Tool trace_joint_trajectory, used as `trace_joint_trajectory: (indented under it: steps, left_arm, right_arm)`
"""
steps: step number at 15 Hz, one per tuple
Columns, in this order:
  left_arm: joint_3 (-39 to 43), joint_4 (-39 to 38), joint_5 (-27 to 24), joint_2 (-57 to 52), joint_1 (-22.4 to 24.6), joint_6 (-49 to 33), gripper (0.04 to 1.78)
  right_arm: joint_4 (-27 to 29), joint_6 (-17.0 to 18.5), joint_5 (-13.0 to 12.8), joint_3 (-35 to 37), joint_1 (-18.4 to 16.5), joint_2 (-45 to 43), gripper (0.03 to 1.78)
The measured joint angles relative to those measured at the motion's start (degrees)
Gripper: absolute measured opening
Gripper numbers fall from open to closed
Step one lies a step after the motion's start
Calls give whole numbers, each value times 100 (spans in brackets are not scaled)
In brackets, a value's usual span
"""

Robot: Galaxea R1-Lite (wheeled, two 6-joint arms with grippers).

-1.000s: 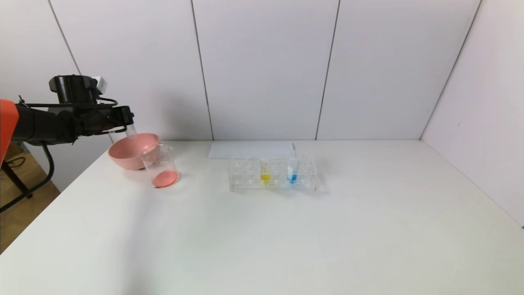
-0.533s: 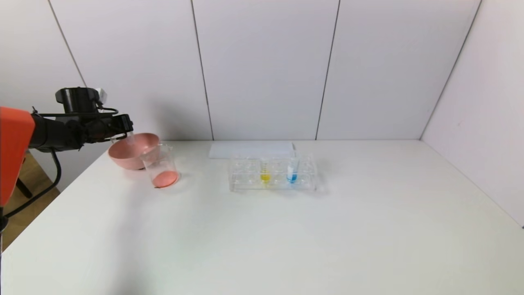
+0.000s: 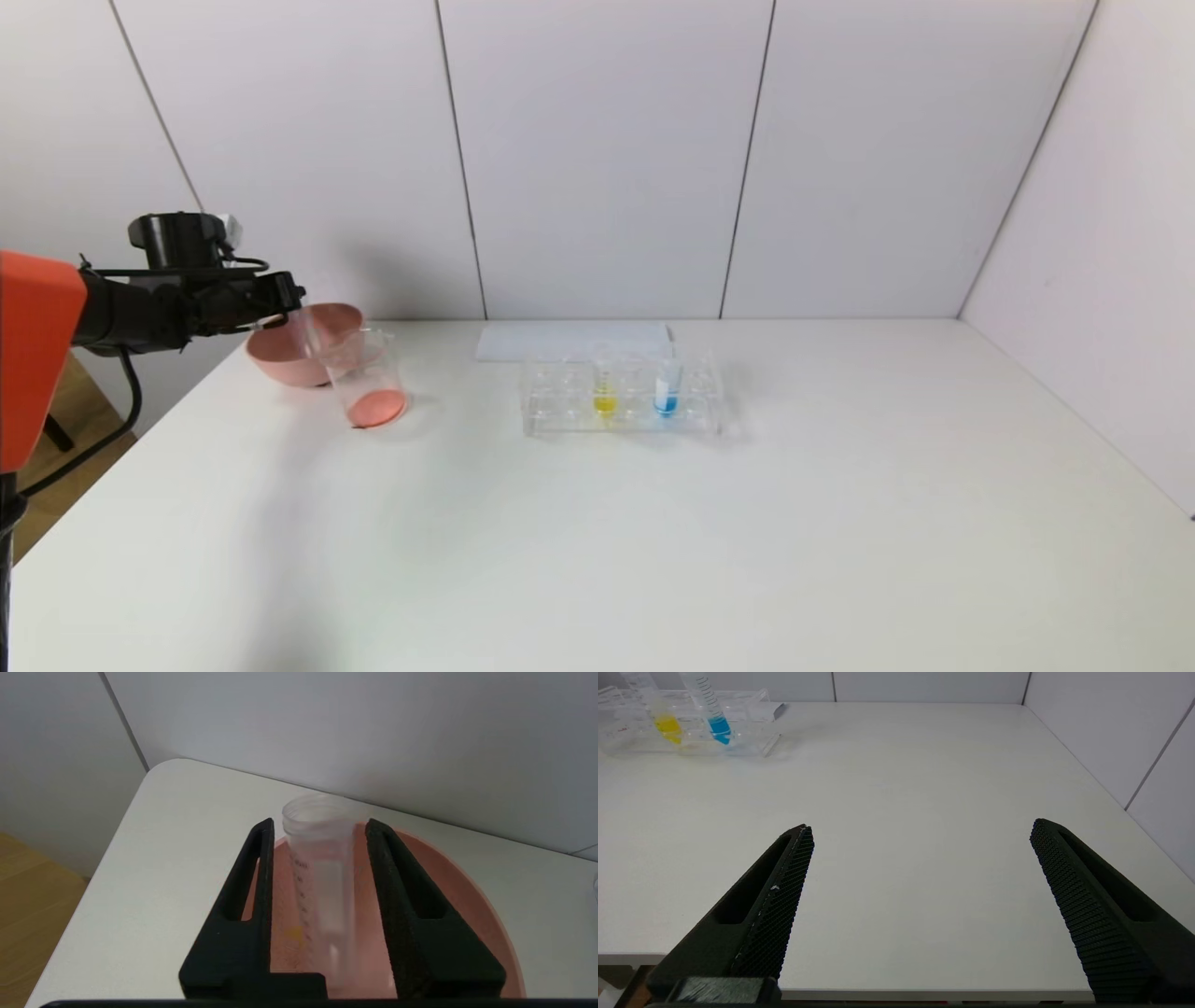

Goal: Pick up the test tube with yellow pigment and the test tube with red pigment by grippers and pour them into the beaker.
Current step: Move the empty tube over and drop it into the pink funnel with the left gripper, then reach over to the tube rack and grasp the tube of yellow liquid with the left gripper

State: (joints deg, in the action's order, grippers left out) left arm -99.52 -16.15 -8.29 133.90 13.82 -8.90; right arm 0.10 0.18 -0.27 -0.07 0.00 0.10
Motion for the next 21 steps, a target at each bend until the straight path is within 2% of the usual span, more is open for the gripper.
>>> trace_joint_trajectory:
  steps: [4,6,8,15,21]
  left_arm:
    - [-11,0,-48,2,28,-5,137]
    - [-6,-16,-46,-13,32,9,159]
    - [41,-22,-46,-101,17,50,173]
    - [223,11,-30,-1006,-121,439,176]
    - [940,-7,-24,-2136,-479,592,176]
  right_arm:
    - [0,0,2,0,0,0,170]
    - [0,0,2,0,0,0,170]
    - [0,0,2,0,0,0,170]
    - [0,-2,0,0,0,0,170]
    - [0,0,2,0,0,0,170]
